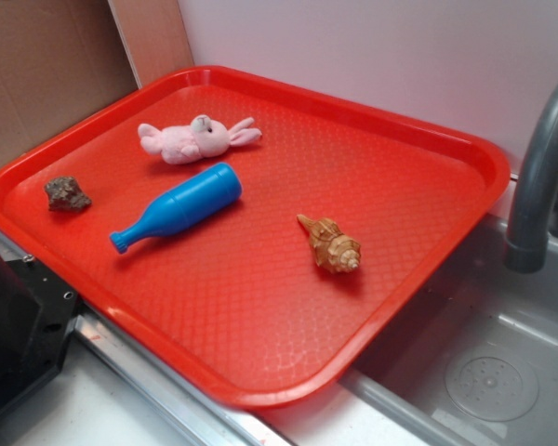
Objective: Grab the shell.
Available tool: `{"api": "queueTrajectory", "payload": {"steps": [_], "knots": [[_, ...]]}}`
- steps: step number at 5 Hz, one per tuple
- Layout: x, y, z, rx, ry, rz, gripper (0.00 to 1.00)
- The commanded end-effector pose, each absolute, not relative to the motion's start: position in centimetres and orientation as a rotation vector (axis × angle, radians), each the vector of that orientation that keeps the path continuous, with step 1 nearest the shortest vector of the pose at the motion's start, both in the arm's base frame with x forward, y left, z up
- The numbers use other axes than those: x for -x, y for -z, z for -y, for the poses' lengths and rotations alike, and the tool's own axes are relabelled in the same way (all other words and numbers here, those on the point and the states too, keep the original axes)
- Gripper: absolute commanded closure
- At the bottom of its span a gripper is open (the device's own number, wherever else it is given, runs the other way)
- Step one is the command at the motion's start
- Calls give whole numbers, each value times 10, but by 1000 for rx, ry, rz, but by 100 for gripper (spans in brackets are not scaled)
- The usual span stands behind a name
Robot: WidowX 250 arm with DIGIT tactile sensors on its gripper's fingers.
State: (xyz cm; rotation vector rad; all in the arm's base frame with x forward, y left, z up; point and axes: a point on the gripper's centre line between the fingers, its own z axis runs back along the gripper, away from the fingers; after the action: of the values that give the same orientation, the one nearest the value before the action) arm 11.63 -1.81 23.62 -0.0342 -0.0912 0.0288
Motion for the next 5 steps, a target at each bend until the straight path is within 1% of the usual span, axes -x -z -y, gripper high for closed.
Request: {"api": "queueTrajectory", "payload": {"steps": [1, 2, 3, 4, 5], "knots": [[-116, -236, 18, 34, -29, 91, 0], [-166, -200, 55, 23, 222, 81, 0], [-205, -174, 78, -41, 476, 9, 0], [-221, -155, 100, -50, 725, 71, 0], [-215, -135, 125, -49, 976, 52, 0]]}}
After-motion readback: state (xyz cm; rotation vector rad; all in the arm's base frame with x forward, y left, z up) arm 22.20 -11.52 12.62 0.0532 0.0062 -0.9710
